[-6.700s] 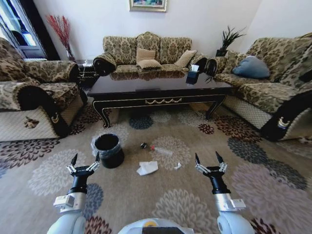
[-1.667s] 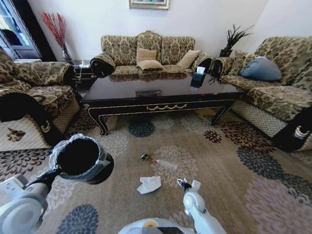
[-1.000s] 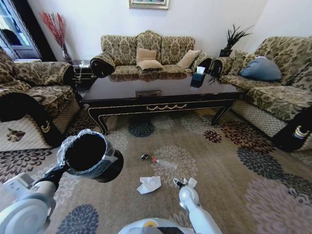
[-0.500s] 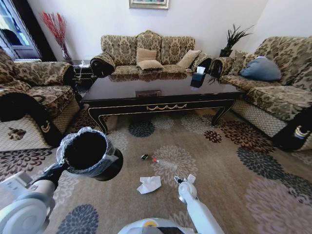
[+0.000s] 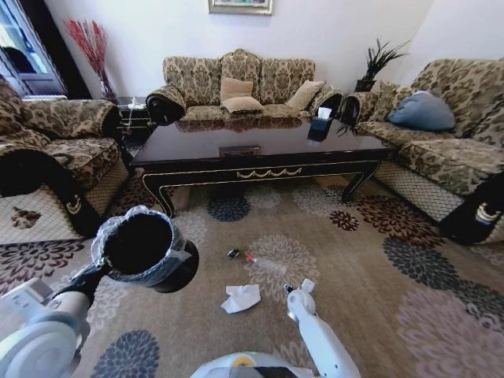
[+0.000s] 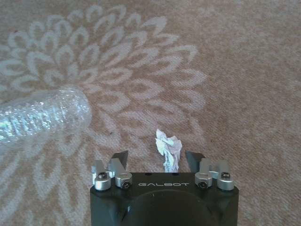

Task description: Move to the front of the table and pick up the trash from the floor, then place it into the trash bin.

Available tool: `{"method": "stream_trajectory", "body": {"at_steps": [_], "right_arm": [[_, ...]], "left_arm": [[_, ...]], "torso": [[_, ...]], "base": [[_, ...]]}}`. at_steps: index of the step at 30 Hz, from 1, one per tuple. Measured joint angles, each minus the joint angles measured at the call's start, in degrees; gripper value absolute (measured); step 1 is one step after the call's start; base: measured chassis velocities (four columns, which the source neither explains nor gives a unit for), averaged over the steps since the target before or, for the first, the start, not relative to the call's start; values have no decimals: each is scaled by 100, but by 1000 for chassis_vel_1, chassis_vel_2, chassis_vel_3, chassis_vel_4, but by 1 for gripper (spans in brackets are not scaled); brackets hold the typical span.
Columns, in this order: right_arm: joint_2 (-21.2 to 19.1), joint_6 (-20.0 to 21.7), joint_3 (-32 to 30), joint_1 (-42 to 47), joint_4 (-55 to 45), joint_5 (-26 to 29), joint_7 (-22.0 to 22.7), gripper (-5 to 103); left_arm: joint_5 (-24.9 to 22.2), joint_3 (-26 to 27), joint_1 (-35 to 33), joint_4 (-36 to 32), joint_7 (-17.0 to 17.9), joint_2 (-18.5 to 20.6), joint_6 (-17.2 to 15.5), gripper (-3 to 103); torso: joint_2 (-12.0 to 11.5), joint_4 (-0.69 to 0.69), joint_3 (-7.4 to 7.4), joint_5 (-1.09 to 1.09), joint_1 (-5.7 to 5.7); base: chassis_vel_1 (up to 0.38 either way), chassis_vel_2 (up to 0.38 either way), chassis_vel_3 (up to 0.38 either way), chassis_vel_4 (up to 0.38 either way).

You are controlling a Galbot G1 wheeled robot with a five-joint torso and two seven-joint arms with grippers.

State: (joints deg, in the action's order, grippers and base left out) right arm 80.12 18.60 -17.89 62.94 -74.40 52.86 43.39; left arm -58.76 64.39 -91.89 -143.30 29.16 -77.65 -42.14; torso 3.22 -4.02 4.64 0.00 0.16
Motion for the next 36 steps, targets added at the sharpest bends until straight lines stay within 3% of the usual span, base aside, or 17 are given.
{"method": "stream_trajectory", "body": {"at_steps": [2,3,4,7,10,13,18,21,28,33,36], "right_arm": [[-5,-2,-8,-1,26,-11,-6,68],[-9,-8,-22,-4,58,-26,-14,57],[-11,-9,-30,-6,73,-33,-17,57],[-22,-23,-67,-7,170,-89,-49,41],[-29,-37,-83,-7,215,-118,-76,35],[-37,-52,-104,4,252,-151,-115,21],[-36,-54,-103,42,215,-180,-126,14],[-33,-60,-75,122,99,-234,-130,1],[-149,-187,48,385,-454,-413,-211,0],[-400,-501,301,704,-1363,-652,-449,0],[-779,-1063,660,833,-2472,-889,-1038,0]], "left_arm": [[0,2,2,1,2,1,0,4],[-1,0,2,2,8,1,0,4],[0,-2,2,2,9,1,0,4],[2,-25,-2,4,14,1,0,4],[5,-30,-1,4,16,2,0,4],[11,-33,-2,5,20,15,0,4],[15,-33,2,5,22,20,0,4],[24,-49,4,8,25,15,0,4],[131,-176,21,139,33,-1,0,4],[202,-479,84,323,95,-46,0,4],[307,-907,97,464,117,-18,0,4]], "torso": [[0,0,0,0,0],[0,0,0,0,0],[0,0,0,0,0],[0,0,0,0,0],[0,0,0,0,0],[0,0,0,-1,0],[0,0,0,0,0],[0,0,0,0,0],[0,1,0,0,0],[0,-2,0,0,0],[0,0,0,-1,-1]], "base": [[0,0,0,0],[0,0,0,0],[0,0,0,0],[0,0,0,0],[0,0,0,0],[0,0,0,0],[0,0,0,0],[0,0,0,0],[0,0,0,0],[0,0,0,0],[0,0,0,0]]}}
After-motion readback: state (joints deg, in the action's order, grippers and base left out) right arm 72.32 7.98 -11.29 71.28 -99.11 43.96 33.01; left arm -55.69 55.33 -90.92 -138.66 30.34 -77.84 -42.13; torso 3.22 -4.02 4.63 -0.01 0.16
